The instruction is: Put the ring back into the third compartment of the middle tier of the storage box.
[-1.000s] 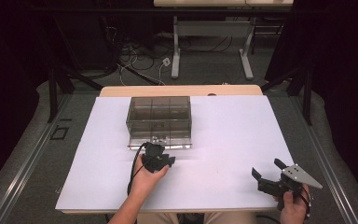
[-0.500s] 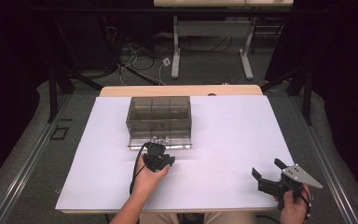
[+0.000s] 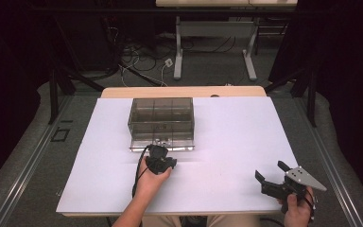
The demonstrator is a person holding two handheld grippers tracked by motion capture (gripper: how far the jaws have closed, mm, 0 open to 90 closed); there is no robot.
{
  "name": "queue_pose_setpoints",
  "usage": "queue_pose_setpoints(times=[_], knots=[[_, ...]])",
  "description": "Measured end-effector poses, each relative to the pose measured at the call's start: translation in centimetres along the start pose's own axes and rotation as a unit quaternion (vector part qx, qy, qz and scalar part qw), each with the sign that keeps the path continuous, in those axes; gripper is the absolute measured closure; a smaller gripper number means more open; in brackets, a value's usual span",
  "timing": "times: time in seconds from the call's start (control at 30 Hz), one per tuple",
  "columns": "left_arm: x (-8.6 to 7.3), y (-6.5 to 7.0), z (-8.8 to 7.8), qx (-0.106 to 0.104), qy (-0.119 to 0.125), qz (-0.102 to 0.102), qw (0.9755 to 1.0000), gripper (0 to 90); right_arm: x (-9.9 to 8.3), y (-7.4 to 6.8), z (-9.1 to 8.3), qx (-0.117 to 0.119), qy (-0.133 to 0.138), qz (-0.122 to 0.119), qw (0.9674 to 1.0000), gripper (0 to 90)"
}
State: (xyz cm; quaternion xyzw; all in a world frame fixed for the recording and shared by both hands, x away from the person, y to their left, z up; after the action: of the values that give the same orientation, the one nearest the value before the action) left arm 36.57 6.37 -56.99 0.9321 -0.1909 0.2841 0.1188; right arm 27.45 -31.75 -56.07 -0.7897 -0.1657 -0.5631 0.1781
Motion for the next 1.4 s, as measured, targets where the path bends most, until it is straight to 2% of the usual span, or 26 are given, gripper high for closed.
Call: queue_pose_setpoints(times=[0.2,0.6,0.67,0.93,1.1,1.3,1.37,1.4], knots=[[-0.19,-0.07,0.17,0.000,0.002,-0.004,1.0000,76.9,-0.08,0.00,0.03,0.000,-0.004,0.002,1.0000,4.9],[-0.23,-0.12,0.23,0.009,0.003,0.001,1.0000,82.2,-0.12,-0.04,0.13,0.004,-0.002,0.003,1.0000,4.9],[-0.25,-0.14,0.26,0.006,0.003,-0.004,1.0000,82.6,-0.14,-0.06,0.14,0.004,-0.003,0.004,1.0000,5.0],[-0.35,-0.17,0.27,0.013,0.006,0.010,0.9999,84.5,-0.17,-0.02,0.13,0.002,-0.004,0.004,1.0000,4.9],[-0.41,-0.14,0.29,0.015,0.008,0.012,0.9998,85.5,-0.25,0.09,0.17,0.000,-0.006,0.004,1.0000,5.0],[-0.44,-0.30,0.32,0.008,0.011,0.004,0.9999,86.3,-0.25,0.08,0.17,0.001,-0.006,0.004,1.0000,5.0],[-0.43,-0.41,0.27,0.005,0.010,0.010,0.9999,86.9,-0.28,0.06,0.18,0.003,-0.007,0.005,1.0000,5.0],[-0.46,-0.33,0.28,0.006,0.012,0.007,0.9999,86.9,-0.29,0.09,0.51,-0.002,0.013,0.004,0.9999,5.0]])
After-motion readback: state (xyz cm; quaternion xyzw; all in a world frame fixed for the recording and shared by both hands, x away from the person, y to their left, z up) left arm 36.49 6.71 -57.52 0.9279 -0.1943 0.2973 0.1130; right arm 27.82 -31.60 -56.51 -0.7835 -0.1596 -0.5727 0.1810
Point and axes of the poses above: each handheld gripper's, and its own axes: z roughly forward along the jaws, x roughly out of its top, y roughly to its right, the point moved 3 cm from there along z, roughly forward along the jaws, and after that the axes turned 8 degrees about x, right-handed, at the moved point
